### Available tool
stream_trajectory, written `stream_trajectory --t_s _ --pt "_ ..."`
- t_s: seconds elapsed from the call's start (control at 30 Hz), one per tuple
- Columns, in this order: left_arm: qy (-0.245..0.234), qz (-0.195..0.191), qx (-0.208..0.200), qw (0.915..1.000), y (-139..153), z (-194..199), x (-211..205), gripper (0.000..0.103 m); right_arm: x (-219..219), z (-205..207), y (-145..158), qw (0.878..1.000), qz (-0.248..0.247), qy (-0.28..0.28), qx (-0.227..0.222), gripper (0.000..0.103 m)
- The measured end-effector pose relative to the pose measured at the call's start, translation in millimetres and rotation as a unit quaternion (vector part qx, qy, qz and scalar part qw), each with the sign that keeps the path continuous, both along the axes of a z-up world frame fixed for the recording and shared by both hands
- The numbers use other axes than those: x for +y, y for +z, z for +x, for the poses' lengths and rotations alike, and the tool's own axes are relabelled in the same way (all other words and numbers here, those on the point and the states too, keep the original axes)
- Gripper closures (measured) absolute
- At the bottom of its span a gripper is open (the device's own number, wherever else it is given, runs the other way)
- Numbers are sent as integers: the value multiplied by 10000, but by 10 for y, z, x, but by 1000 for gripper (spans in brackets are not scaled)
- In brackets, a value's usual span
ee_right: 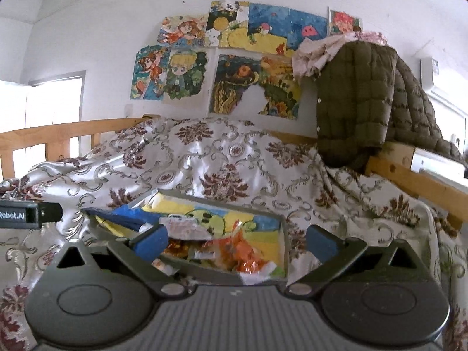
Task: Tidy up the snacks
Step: 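Lift both tools up and back from the tray, then move both tools toward the nut rice bar and green tube beside the tray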
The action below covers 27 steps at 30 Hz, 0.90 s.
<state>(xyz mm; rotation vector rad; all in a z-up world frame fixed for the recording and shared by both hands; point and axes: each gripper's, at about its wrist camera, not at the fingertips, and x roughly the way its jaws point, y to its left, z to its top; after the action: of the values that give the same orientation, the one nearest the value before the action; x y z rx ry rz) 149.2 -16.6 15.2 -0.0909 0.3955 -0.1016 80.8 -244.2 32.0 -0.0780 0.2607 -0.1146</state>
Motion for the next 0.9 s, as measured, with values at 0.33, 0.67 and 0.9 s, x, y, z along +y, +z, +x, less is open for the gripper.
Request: stream_trajectory --t_s 0.33,0.67,0.9 --pt "-96 242 106 9996 -48 -290 30 1 58 -314 -80 9995 156 3 259 0" --pt "-278 666 448 9964 -164 -464 -45 1 99 -452 -146 9982 217 -192 533 0" --pt "-356 974 625 9926 -236 -495 -107 1 75 -449 -185 9967 251 -313 708 0"
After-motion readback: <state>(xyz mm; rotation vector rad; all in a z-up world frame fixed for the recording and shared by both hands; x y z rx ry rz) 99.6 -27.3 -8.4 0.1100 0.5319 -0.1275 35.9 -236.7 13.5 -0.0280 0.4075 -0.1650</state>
